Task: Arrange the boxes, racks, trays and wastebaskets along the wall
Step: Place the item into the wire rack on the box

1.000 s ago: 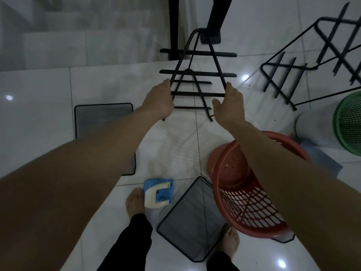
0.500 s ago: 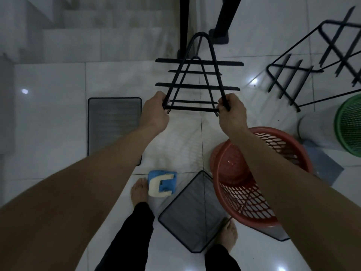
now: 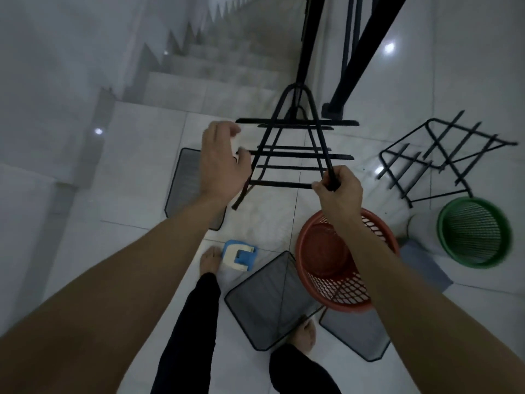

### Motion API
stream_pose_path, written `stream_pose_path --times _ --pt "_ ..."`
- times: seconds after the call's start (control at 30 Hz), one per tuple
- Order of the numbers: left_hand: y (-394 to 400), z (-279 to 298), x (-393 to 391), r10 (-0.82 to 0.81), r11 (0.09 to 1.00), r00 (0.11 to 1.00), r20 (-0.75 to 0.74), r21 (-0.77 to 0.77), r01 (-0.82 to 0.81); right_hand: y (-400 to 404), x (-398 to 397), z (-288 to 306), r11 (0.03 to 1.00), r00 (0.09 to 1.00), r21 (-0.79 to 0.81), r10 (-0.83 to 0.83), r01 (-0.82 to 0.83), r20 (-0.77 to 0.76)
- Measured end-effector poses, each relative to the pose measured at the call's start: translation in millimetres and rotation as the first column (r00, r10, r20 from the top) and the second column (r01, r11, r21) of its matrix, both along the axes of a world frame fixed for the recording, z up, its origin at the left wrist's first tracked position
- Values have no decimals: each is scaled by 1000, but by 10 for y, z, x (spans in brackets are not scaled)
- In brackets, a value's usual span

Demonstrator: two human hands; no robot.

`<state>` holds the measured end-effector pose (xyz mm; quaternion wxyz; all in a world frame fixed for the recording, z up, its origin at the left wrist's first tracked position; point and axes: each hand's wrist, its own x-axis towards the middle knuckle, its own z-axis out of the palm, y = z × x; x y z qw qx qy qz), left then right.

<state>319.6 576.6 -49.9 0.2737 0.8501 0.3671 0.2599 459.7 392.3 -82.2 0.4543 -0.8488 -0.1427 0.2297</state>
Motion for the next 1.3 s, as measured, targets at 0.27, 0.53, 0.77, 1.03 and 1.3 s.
stream_pose_path --times 0.27,0.53,0.77,1.03,1.3 --pt "-542 1024 -303 -132 957 961 -242 -283 60 -747 -360 898 957 958 -40 287 -286 10" --pt "-1244 1494 -1312 -163 883 947 -277 -468 15 -1379 -991 1512 855 861 -107 509 -508 -16" --pt "-1809 1887 -2039 -95 898 954 -285 -437 -42 -1714 -1648 1871 836 847 -181 531 -518 26" --pt "-2662 2471 -2993 -2 957 947 -321 -276 -92 -2287 -2798 2581 930 828 -164 366 -328 425" --pt "-3721 2985 -3957 38 996 944 -326 -64 -62 -2824 -3944 3254 892 867 -85 452 -444 212"
